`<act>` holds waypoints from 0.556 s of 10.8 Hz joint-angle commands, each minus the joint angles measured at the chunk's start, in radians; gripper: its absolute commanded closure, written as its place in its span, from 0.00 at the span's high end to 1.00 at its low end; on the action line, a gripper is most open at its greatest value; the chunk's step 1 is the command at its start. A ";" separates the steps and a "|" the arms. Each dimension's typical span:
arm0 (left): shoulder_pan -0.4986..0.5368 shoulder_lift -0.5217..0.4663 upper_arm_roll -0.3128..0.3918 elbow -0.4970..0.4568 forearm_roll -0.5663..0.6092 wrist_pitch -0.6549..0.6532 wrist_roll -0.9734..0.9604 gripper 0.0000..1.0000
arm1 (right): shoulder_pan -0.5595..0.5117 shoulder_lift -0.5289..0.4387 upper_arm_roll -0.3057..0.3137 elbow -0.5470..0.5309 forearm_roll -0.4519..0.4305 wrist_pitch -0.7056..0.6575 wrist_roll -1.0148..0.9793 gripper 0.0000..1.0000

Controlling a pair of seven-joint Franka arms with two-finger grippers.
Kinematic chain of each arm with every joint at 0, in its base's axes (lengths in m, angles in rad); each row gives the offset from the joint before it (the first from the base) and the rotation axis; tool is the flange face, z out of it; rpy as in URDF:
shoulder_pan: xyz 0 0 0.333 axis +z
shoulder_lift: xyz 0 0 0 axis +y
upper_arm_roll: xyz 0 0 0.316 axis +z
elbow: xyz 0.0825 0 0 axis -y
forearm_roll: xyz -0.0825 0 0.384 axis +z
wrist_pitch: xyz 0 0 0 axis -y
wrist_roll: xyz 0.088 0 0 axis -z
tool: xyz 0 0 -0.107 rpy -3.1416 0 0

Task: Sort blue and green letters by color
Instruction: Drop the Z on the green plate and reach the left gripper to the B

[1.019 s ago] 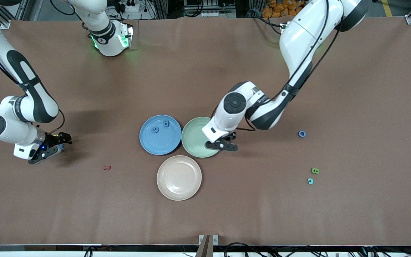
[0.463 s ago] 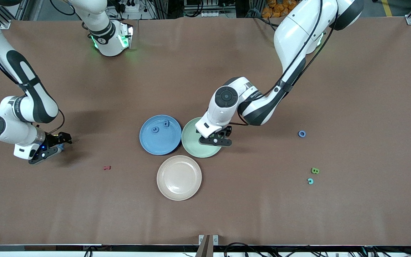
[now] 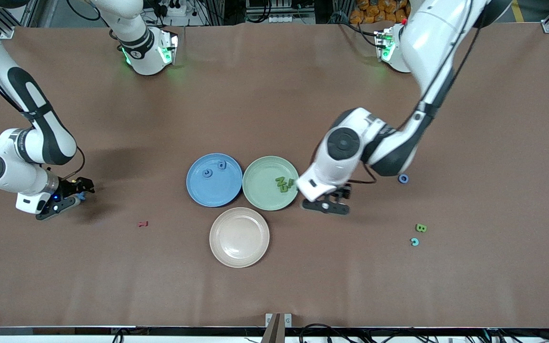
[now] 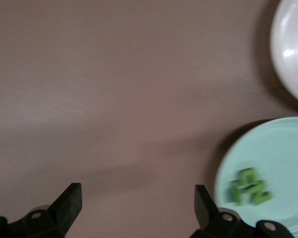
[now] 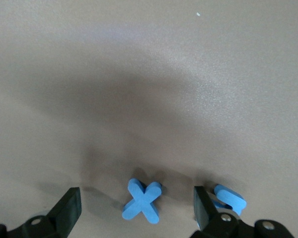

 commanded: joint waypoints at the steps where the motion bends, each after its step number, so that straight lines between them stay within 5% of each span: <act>1: 0.131 -0.051 -0.006 -0.091 0.020 -0.020 0.265 1.00 | -0.005 0.009 0.006 0.013 -0.006 -0.015 0.015 0.79; 2: 0.180 -0.053 -0.004 -0.104 0.021 -0.018 0.321 1.00 | -0.007 0.009 0.006 0.011 -0.006 -0.015 0.014 0.31; 3: 0.238 -0.042 -0.004 -0.104 0.023 -0.011 0.382 1.00 | -0.010 0.009 0.006 0.011 -0.006 -0.015 0.013 0.00; 6: 0.367 0.022 -0.004 -0.105 0.028 0.063 0.533 1.00 | -0.011 0.009 0.010 0.011 -0.002 -0.032 0.015 0.00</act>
